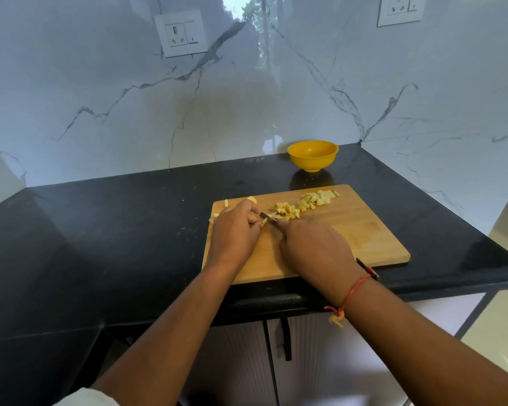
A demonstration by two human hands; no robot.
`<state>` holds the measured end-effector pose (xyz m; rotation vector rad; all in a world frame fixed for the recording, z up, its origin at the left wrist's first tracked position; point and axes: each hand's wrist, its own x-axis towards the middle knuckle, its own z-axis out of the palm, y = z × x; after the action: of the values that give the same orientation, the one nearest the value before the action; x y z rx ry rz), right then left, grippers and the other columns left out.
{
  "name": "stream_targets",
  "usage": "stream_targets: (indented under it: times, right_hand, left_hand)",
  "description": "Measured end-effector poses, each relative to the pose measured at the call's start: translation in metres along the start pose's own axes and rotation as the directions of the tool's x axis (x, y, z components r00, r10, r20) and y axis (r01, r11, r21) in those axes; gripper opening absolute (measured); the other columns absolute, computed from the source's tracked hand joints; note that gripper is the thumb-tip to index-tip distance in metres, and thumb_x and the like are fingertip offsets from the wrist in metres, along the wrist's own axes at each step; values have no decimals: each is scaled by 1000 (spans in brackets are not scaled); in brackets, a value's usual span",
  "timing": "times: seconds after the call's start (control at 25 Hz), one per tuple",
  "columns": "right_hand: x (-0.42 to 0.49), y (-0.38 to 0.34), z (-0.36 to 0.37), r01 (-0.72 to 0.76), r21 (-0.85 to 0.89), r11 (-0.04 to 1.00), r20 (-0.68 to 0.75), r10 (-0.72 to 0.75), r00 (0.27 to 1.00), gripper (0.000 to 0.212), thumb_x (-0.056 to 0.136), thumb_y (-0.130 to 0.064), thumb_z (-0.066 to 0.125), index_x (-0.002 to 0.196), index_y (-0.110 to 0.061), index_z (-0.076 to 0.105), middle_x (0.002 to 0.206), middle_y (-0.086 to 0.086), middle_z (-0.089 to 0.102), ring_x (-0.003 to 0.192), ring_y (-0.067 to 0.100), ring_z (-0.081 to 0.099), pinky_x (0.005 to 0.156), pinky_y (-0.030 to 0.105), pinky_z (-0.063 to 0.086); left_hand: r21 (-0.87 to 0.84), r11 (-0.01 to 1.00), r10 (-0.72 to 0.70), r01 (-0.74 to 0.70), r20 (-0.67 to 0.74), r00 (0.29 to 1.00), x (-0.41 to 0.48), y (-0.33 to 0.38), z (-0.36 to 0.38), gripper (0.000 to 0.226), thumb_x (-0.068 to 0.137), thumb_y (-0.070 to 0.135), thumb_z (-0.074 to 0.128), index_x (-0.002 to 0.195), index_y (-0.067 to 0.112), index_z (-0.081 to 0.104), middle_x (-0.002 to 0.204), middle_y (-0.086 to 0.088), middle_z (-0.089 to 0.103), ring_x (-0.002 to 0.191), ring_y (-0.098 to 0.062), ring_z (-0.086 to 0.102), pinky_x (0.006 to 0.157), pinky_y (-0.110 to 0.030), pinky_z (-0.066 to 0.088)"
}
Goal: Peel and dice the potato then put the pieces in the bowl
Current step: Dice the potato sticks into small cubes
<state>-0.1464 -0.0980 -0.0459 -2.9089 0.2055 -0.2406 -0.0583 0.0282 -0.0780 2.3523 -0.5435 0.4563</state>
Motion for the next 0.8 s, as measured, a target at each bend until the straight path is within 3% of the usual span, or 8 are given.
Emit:
stream_targets:
  times: [0.12,0.28,0.52,0.8]
  right_hand:
    - [-4,1,-2,12,-24,1000,31,-12,999,50,104,-24,44,151,-36,37,110,3,61,102,22,61,83,37,55]
    - [-25,12,-7,40,-70,997,21,-39,999,53,105,-25,41,154,-39,29,101,1,56,87,18,56,72,34,52]
    - [-36,22,-14,49,-56,997,4,-49,999,53,106,-27,37,155,-41,25,95,-3,48,88,18,58,77,36,56]
    - [-27,7,-8,52,2,999,-119,-51,992,51,105,-27,38,154,-39,32,116,-2,62,92,16,59,74,33,56]
  left_hand:
    - [-1,1000,-4,4,-16,1000,-1,-1,0,16,88,25,72,101,29,64,84,14,70,91,-11,66,92,-46,53]
    - [6,1000,-25,25,-32,999,0,-1,1,18,87,26,71,103,29,62,81,14,69,92,-10,65,97,-49,49]
    - [17,999,-35,36,-41,999,0,1,-1,23,87,25,74,107,27,62,80,14,70,94,-13,65,99,-48,49]
    - [-2,999,-55,54,-22,998,-1,3,-2,24,87,26,75,105,31,59,77,22,62,96,-12,64,99,-50,49]
